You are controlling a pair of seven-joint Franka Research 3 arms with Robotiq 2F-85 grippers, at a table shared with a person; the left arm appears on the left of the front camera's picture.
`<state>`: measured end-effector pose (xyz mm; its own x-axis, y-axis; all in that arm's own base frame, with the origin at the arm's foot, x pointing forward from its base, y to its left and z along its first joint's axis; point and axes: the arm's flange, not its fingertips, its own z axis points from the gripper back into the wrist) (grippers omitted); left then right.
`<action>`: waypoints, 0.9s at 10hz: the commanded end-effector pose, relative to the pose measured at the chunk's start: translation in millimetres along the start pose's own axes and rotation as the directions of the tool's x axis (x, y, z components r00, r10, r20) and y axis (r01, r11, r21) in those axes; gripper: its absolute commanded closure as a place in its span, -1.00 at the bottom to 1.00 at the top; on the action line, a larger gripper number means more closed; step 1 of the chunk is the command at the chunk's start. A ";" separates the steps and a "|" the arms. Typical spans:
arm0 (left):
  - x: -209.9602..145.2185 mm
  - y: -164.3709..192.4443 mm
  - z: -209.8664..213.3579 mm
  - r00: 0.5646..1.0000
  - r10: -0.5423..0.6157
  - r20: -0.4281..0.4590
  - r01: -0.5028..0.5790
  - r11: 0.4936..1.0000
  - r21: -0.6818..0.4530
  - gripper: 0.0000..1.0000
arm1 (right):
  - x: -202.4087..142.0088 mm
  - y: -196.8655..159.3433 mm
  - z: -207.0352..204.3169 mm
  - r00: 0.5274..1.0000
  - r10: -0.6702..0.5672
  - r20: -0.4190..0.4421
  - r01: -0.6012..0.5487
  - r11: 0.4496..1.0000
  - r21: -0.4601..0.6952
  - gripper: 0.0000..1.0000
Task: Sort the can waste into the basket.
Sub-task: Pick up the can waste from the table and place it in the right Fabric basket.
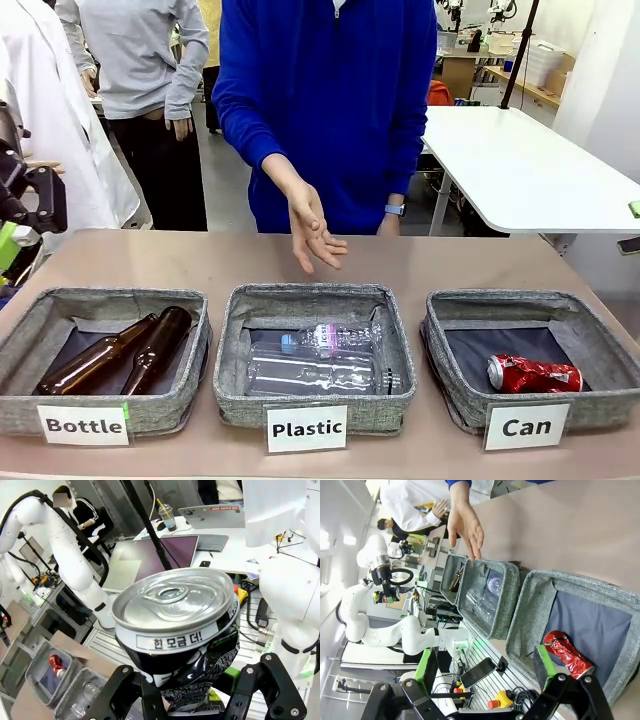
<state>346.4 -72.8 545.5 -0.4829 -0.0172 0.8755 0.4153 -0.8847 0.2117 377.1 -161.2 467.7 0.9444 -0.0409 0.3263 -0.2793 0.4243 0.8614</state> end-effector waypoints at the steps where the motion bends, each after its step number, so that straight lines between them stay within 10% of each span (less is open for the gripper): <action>1: -14.8 7.6 2.0 0.955 0.236 -0.182 -0.177 0.941 0.290 1.00 | -1.8 1.3 2.0 1.000 0.019 -0.004 -0.019 1.000 0.001 -1.00; 6: 1.7 9.5 -21.8 0.811 0.481 -0.333 -0.358 0.858 0.368 1.00 | -1.8 1.3 2.0 1.000 0.019 -0.004 -0.019 1.000 0.001 -1.00; 9: 6.7 -16.9 -32.0 0.608 0.643 -0.467 -0.405 0.756 0.514 1.00 | -1.8 1.3 2.0 1.000 0.019 -0.004 -0.019 1.000 0.001 -1.00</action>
<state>324.0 -72.5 539.5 -0.4260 -0.7228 0.5441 0.8751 -0.4817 0.0453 376.9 -161.5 467.8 0.9442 -0.0415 0.3266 -0.2793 0.4244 0.8613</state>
